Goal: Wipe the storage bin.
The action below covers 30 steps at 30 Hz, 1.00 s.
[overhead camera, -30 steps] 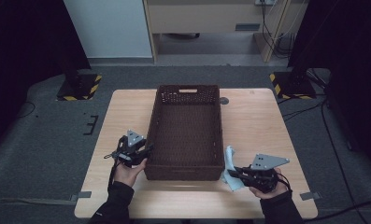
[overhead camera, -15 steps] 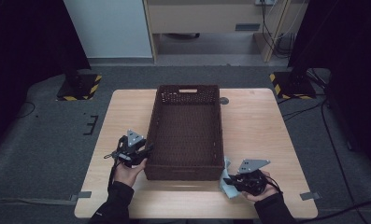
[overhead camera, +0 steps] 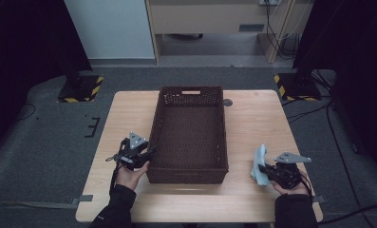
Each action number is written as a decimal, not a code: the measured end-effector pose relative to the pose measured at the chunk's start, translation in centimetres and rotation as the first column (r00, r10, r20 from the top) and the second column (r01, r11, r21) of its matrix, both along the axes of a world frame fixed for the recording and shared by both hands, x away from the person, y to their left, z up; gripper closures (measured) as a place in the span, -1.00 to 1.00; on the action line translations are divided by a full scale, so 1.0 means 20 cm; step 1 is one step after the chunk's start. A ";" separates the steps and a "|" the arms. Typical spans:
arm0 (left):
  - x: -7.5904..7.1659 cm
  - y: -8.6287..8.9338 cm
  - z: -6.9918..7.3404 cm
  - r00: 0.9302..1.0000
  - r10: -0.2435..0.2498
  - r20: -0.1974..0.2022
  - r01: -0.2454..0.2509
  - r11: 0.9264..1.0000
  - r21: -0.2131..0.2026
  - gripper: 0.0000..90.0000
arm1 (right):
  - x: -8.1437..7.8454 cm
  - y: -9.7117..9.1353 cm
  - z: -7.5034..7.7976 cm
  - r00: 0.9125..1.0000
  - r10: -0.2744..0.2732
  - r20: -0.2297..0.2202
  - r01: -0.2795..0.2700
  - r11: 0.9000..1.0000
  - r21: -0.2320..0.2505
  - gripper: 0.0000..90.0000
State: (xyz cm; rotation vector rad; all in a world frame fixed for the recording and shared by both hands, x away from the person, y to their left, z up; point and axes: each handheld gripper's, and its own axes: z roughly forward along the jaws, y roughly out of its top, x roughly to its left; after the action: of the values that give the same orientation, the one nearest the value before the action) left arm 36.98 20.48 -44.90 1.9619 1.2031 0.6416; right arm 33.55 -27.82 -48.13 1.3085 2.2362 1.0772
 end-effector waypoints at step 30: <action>0.01 0.01 0.00 1.000 -0.007 0.002 0.007 1.000 -0.004 0.27 | 0.04 -0.05 0.00 0.987 -0.137 0.082 0.142 0.987 -0.069 0.41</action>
State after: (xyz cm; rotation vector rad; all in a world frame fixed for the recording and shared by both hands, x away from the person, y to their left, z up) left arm 37.09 20.67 -44.95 1.9613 1.1949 0.6373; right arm 34.36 -28.84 -48.21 1.3464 2.0744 0.9680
